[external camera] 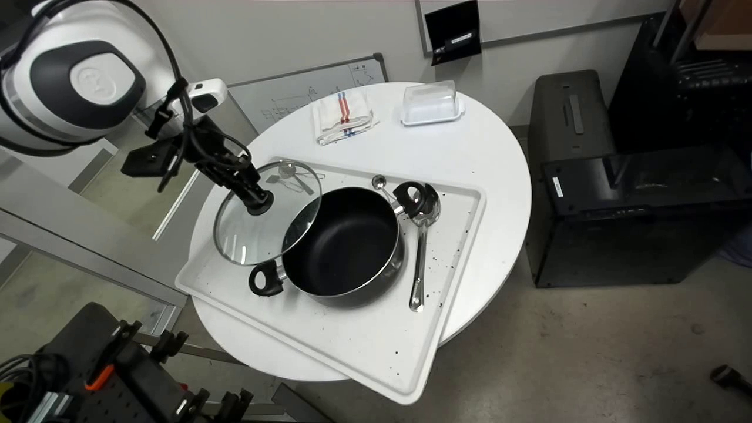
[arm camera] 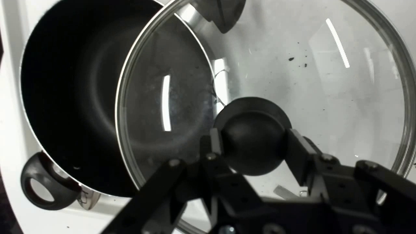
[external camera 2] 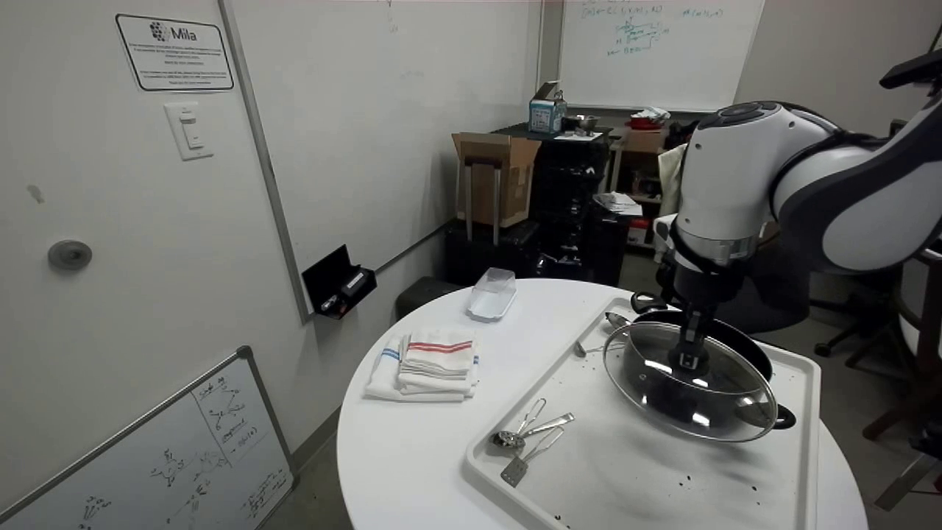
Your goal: Put the glass lid on the black pot.
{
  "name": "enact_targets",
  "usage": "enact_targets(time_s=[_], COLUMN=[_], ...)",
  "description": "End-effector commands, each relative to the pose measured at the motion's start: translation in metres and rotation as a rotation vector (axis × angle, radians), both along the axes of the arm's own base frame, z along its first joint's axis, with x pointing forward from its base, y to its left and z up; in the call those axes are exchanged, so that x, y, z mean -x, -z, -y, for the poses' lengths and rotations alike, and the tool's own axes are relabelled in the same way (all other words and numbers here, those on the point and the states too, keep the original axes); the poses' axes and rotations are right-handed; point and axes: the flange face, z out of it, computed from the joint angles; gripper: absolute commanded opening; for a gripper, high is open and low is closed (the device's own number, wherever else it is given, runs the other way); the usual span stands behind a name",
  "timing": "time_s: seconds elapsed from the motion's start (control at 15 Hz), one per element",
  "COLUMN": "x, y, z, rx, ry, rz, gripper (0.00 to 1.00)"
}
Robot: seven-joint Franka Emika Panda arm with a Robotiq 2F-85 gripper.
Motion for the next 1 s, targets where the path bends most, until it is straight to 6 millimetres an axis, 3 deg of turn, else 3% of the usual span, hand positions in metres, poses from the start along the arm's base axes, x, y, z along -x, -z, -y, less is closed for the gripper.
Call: enact_targets(time_s=[0.0, 0.47, 0.93], x=[-0.005, -0.017, -0.031], y=[-0.016, -0.019, -0.021], z=[0.031, 0.097, 0.137], rx=[0.014, 0.019, 0.002], ry=[0.073, 0.223, 0.348], rz=[0.001, -0.003, -0.009], gripper=[0.24, 0.24, 0.24])
